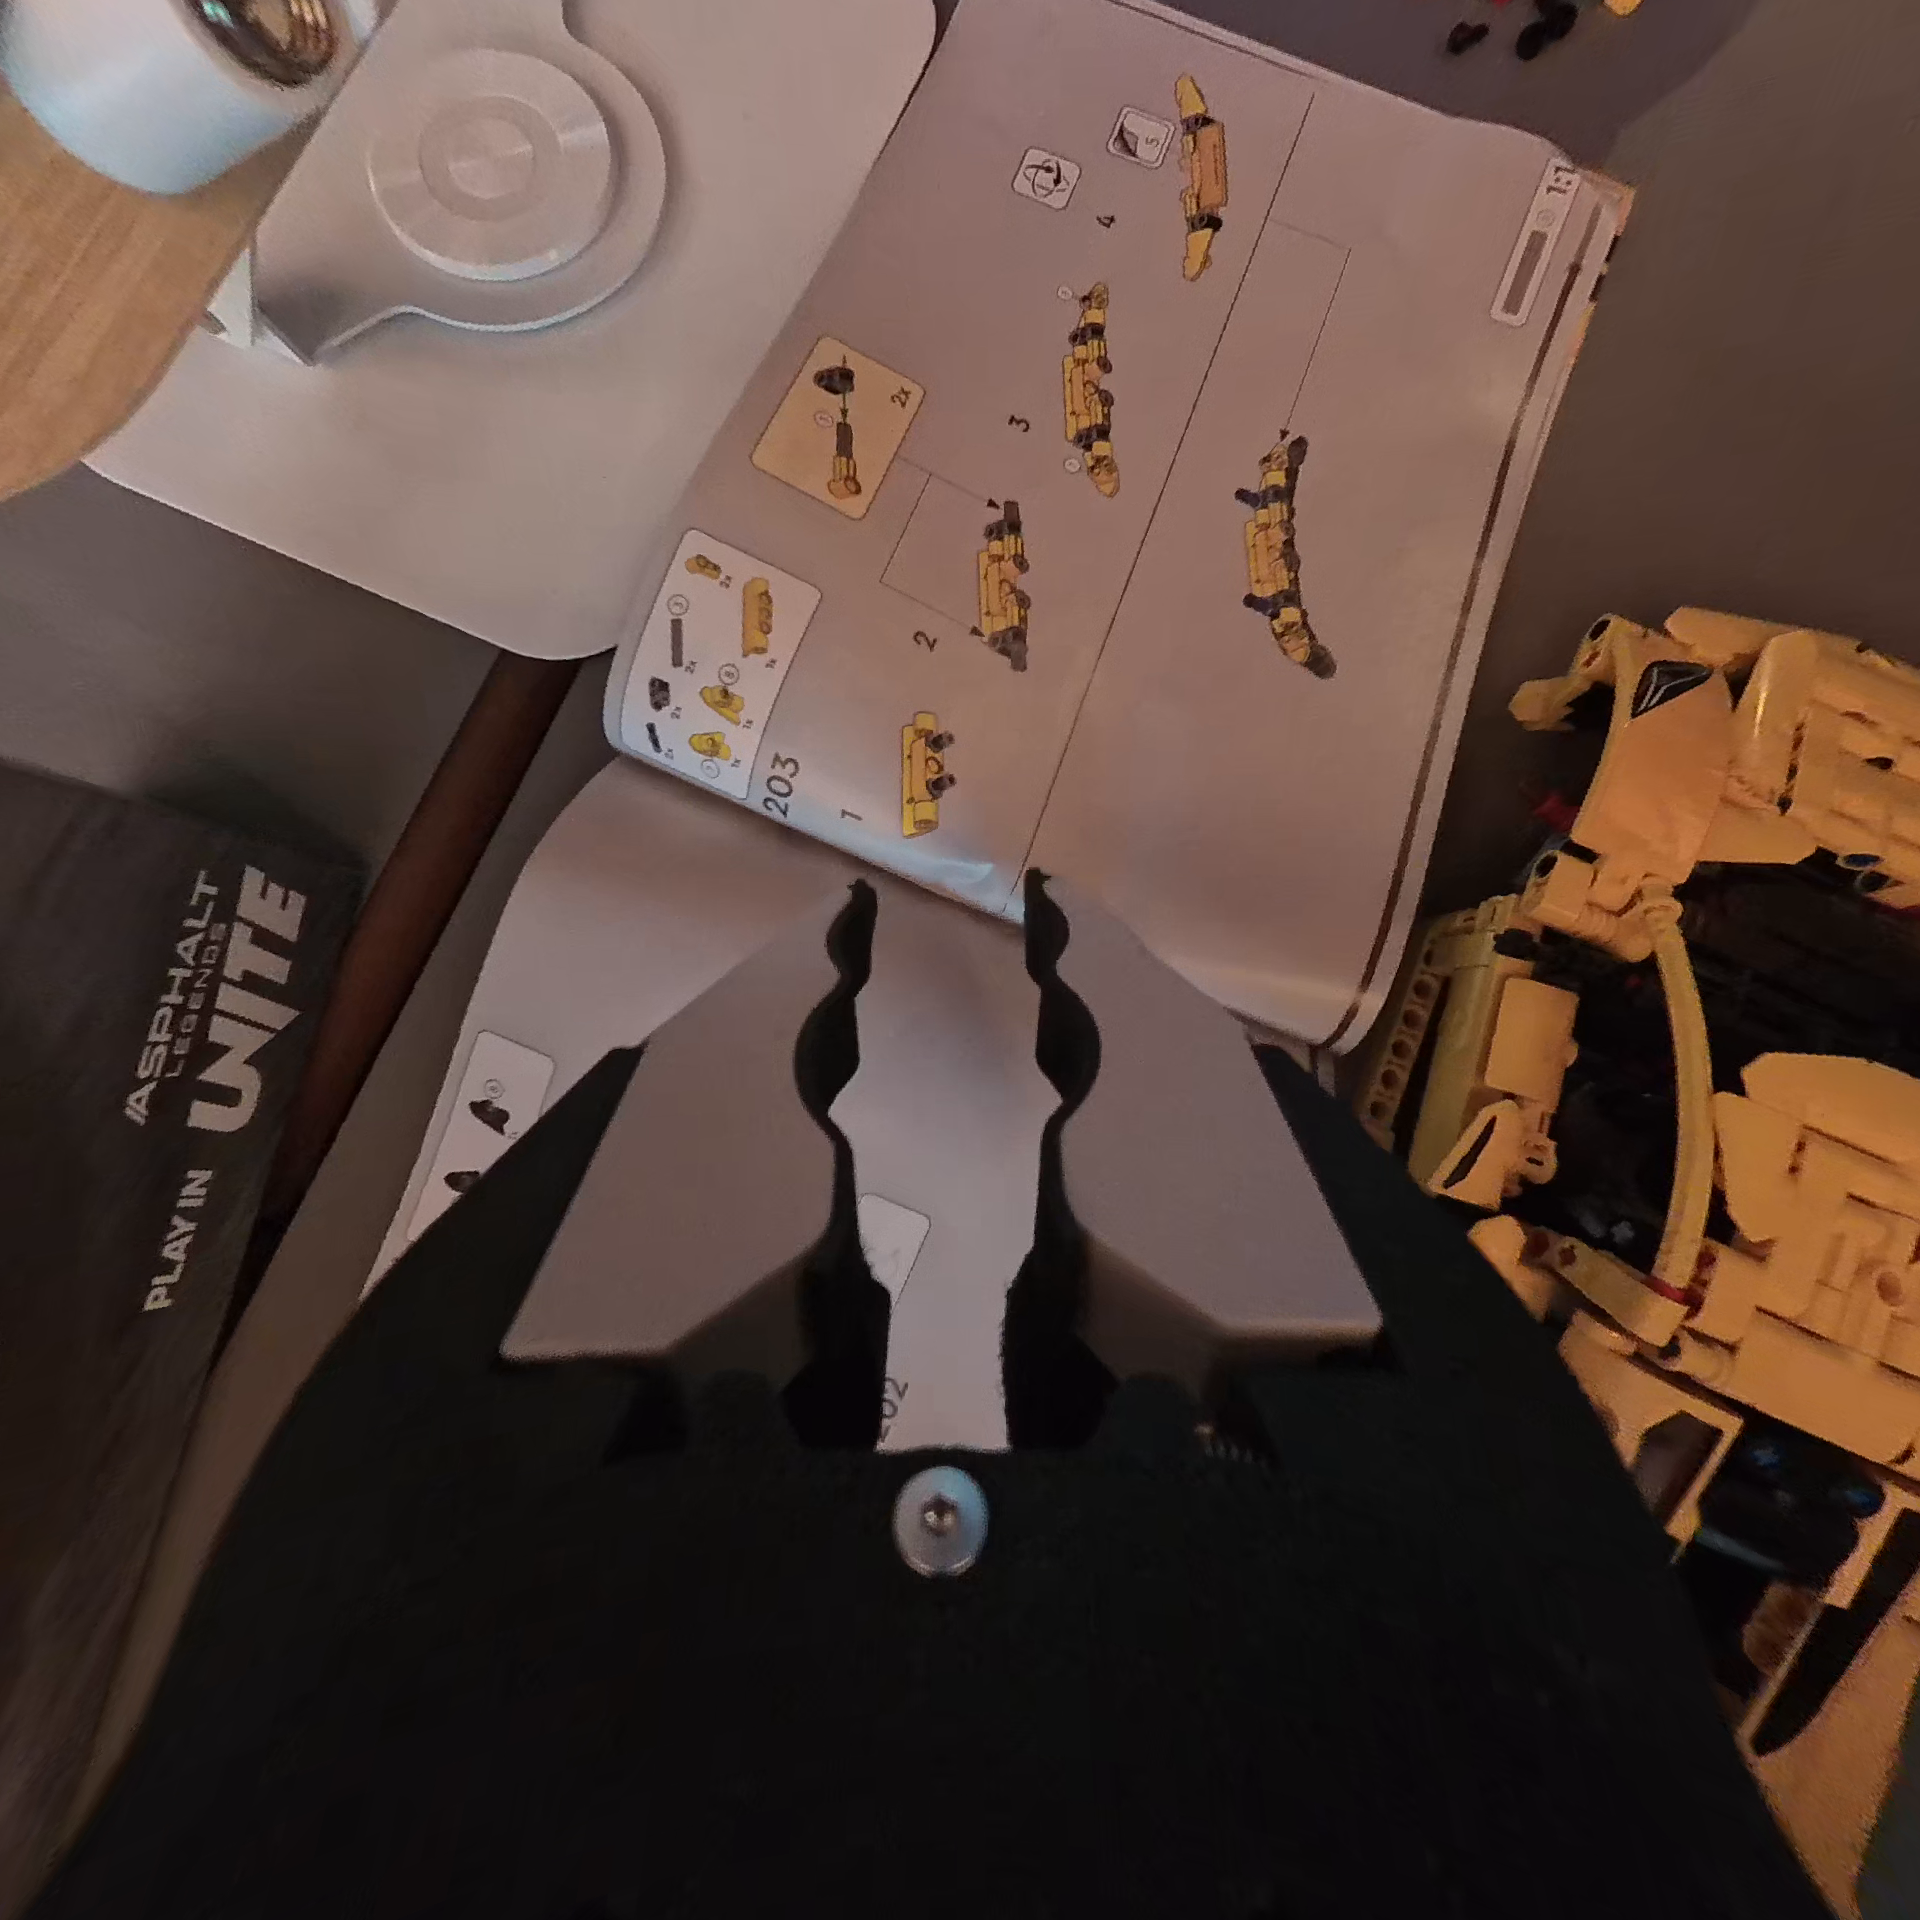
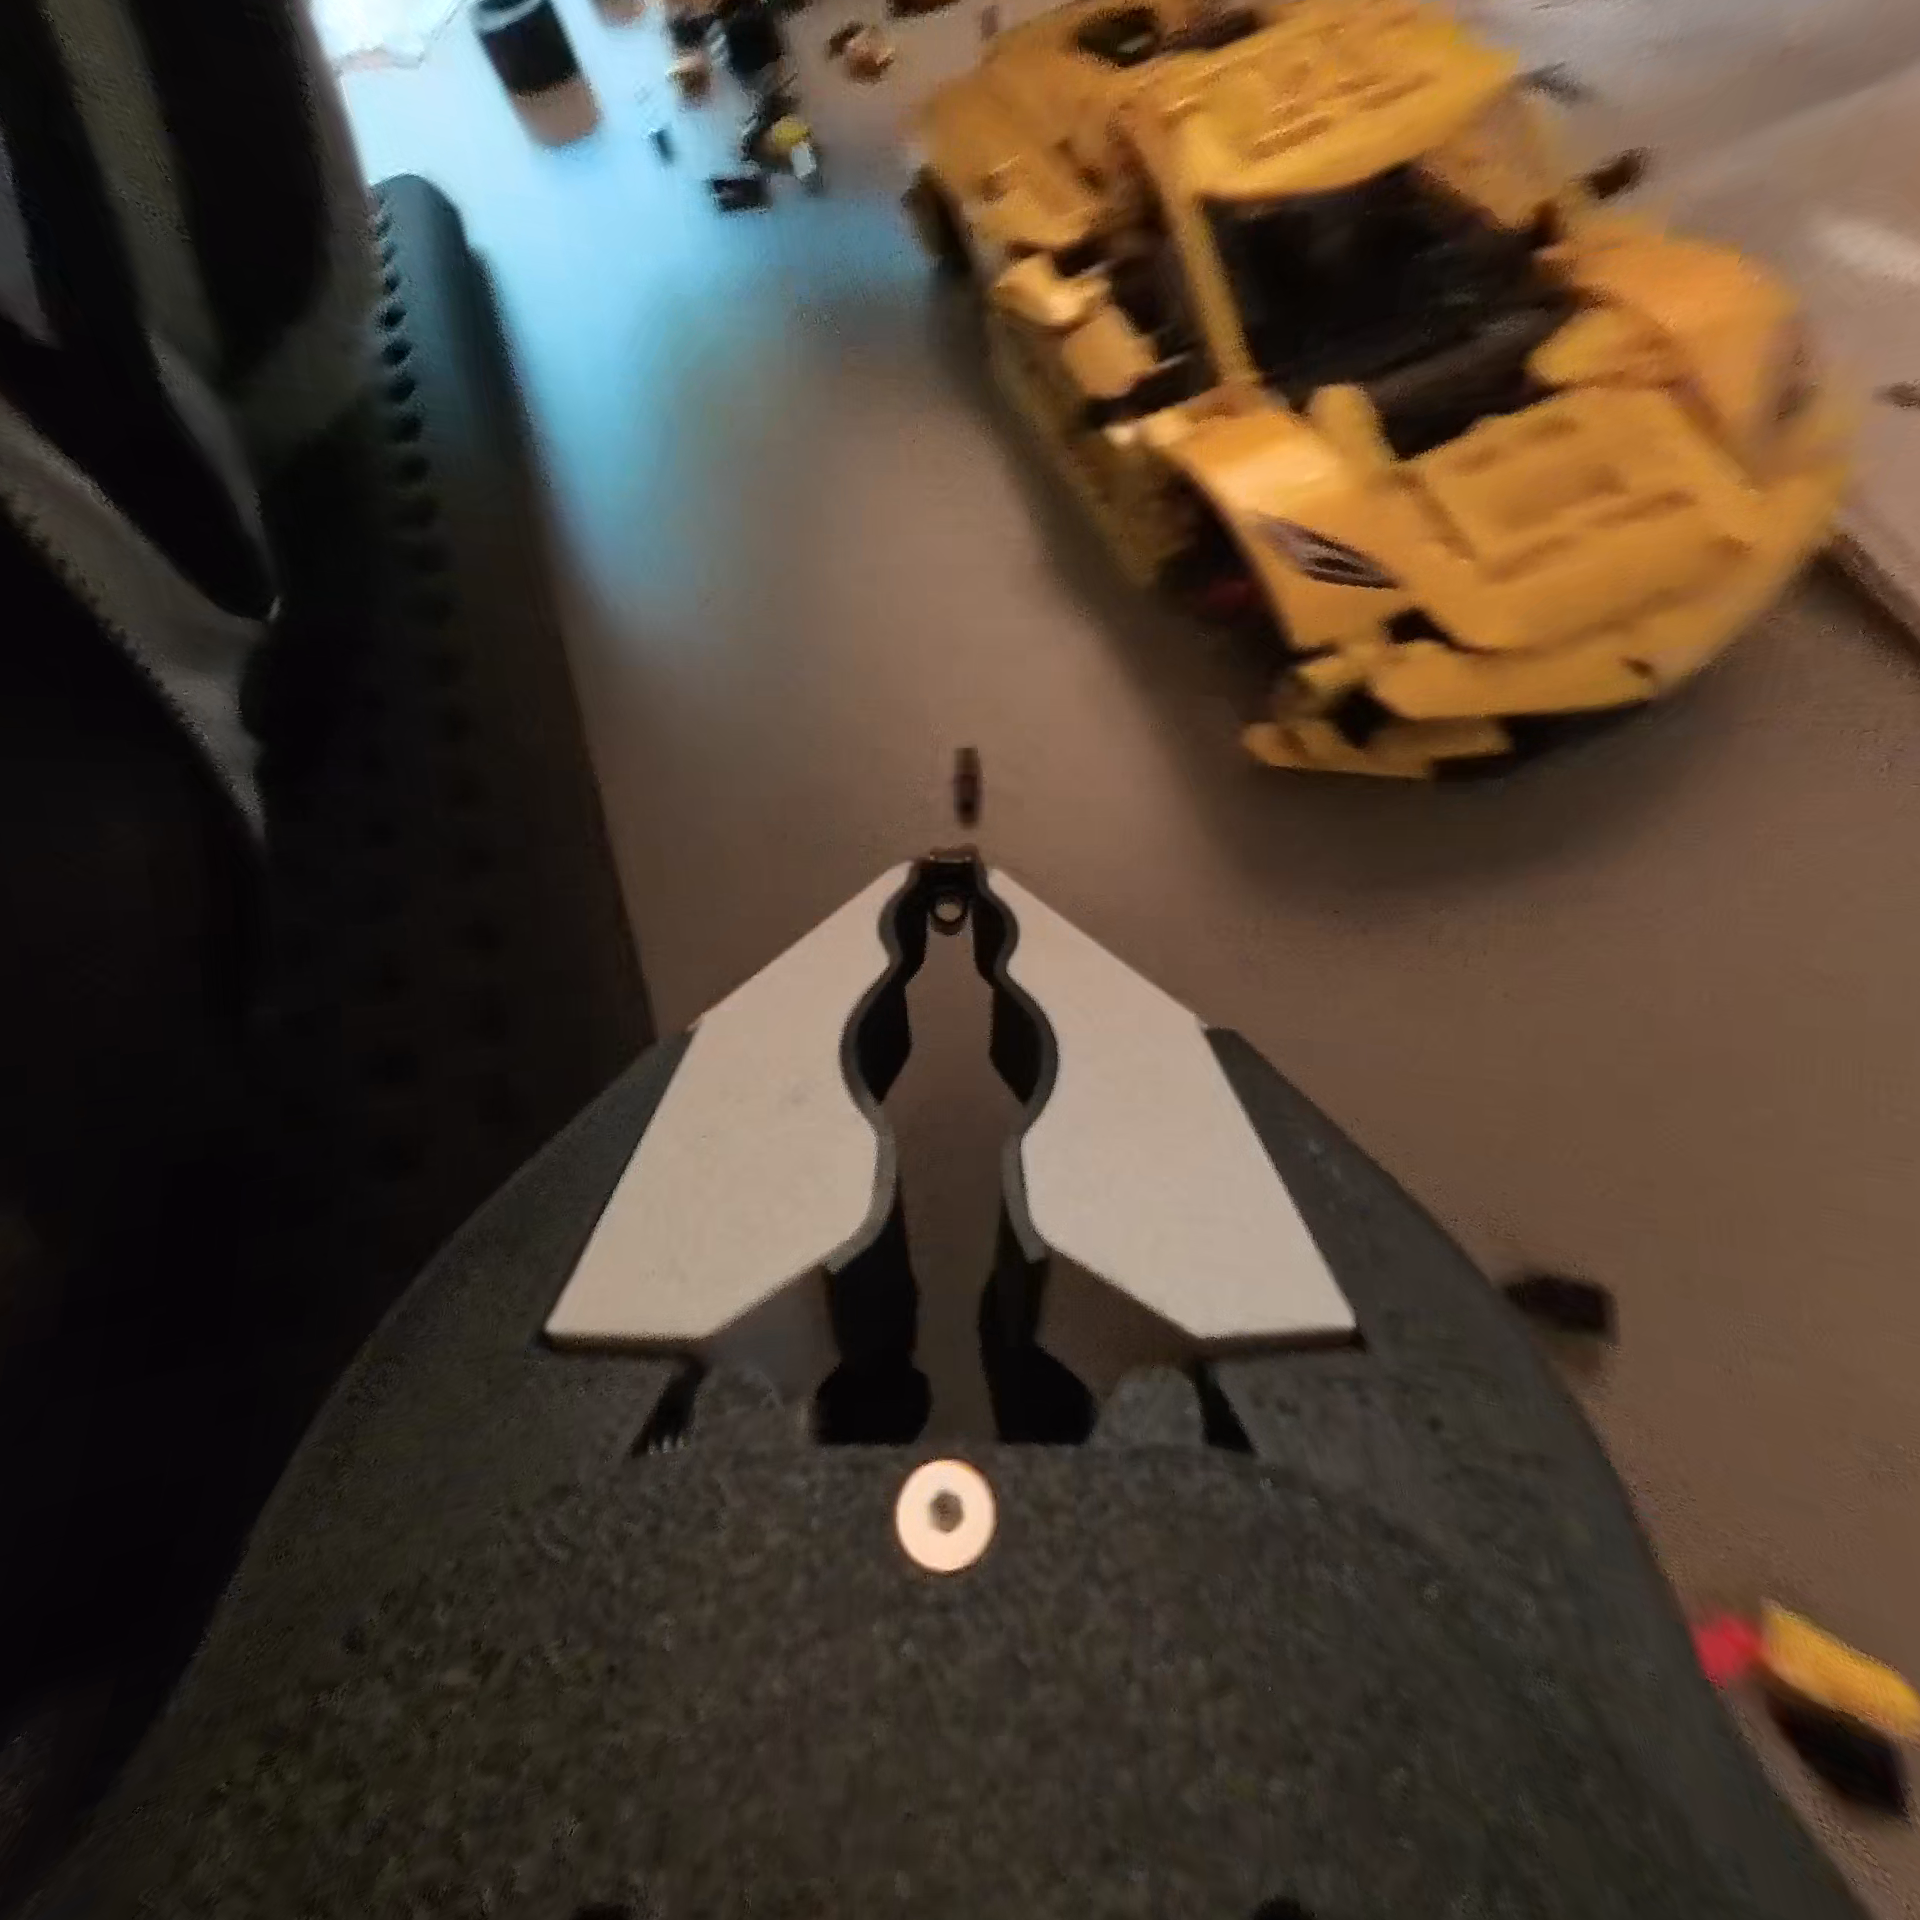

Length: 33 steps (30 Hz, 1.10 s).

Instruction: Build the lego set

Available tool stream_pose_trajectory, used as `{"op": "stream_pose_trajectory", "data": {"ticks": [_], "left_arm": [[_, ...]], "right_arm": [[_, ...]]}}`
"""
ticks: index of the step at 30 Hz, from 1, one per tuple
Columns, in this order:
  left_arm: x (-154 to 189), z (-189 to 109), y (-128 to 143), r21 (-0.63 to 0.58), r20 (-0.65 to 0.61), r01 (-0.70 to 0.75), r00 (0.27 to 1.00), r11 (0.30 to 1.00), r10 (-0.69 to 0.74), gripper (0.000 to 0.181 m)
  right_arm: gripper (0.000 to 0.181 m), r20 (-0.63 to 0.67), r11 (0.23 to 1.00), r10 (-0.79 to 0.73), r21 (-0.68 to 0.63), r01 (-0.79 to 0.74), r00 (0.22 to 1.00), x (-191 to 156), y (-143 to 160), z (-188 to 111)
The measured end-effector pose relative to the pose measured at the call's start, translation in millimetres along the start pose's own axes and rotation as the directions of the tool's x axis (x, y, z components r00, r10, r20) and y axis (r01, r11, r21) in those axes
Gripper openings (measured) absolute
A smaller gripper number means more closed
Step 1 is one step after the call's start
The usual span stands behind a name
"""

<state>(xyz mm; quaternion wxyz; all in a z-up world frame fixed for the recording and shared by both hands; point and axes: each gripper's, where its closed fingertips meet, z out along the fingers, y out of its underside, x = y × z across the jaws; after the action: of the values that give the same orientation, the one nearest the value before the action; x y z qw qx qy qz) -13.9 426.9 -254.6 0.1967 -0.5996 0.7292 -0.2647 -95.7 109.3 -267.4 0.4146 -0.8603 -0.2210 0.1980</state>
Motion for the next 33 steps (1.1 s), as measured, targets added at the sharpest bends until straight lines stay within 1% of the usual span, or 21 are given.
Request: {"op": "stream_pose_trajectory", "data": {"ticks": [3,5,7,11,14,17,19,20,21,23,25,26,28,30,33], "left_arm": [[-0.2,1.7,2.0,-0.005,-0.01,0.011,1.0,1.0,-0.011,0.029],[0.6,1.2,1.8,-0.004,-0.015,0.013,1.0,1.0,-0.013,0.029],[0.5,-0.2,1.4,-0.001,-0.009,0.006,1.0,1.0,-0.006,0.029],[0.8,-2.3,4.9,-0.002,-0.006,0.004,1.0,1.0,-0.004,0.029],[-0.3,-2.6,6.9,-0.006,-0.01,0.011,1.0,1.0,-0.011,0.029],[-0.7,-3.0,5.8,0.0,-0.012,0.015,1.0,1.0,-0.015,0.029],[0.7,-3.1,5.6,0.001,-0.015,0.013,1.0,1.0,-0.013,0.029],[1.6,-3.1,5.6,0.002,-0.016,0.011,1.0,1.0,-0.011,0.029],[2.1,-2.9,5.8,0.001,-0.016,0.007,1.0,1.0,-0.007,0.029],[2.9,-2.4,5.7,0.001,-0.017,0.005,1.0,1.0,-0.005,0.029],[3.7,-1.9,5.3,0.0,-0.021,0.008,1.0,1.0,-0.008,0.029],[3.8,-1.6,5.0,0.0,-0.022,0.008,1.0,1.0,-0.008,0.029],[3.5,-1.2,4.0,-0.001,-0.019,0.006,1.0,1.0,-0.006,0.029],[4.1,-0.7,3.4,-0.001,-0.021,0.007,1.0,1.0,-0.007,0.029],[4.8,0.4,4.7,-0.007,-0.021,0.003,1.0,1.0,-0.003,0.029]], "right_arm": [[0.008,0.001,0.995,-0.087,-0.05,0.087,0.996,-13.8,4.3,18.7],[0.008,0.012,0.989,-0.121,-0.086,0.121,0.993,-19.5,6.5,23.5],[0.008,-0.009,0.981,-0.149,-0.128,0.146,0.989,-16.9,11.2,23.7],[0.008,-0.045,0.976,-0.145,-0.169,0.136,0.988,-10.2,19.7,17.1],[0.009,-0.054,0.967,-0.149,-0.215,0.134,0.987,-7.7,30.4,19.2],[0.008,-0.049,0.975,-0.129,-0.189,0.117,0.991,-8.4,28.4,21.0],[0.019,-0.074,0.98,-0.105,-0.18,0.09,0.992,-2.4,27.4,16.6],[0.02,-0.086,0.983,-0.089,-0.166,0.074,0.992,1.9,26.0,10.5],[0.02,-0.112,0.989,-0.064,-0.141,0.048,0.992,9.4,23.3,2.2],[0.021,-0.25,0.994,0.002,-0.103,-0.028,0.968,39.9,22.7,-20.8],[0.019,-0.429,0.987,0.068,-0.1,-0.122,0.901,76.7,34.9,-46.5],[0.019,-0.465,0.983,0.1,-0.088,-0.158,0.88,85.5,40.4,-53.1],[0.02,-0.526,0.977,0.136,-0.068,-0.201,0.84,99.4,47.1,-59.9],[0.022,-0.558,0.978,0.134,-0.061,-0.202,0.819,106.5,48.4,-60.4],[0.024,-0.559,0.971,0.131,-0.096,-0.221,0.819,109.7,55.6,-55.0]]}}
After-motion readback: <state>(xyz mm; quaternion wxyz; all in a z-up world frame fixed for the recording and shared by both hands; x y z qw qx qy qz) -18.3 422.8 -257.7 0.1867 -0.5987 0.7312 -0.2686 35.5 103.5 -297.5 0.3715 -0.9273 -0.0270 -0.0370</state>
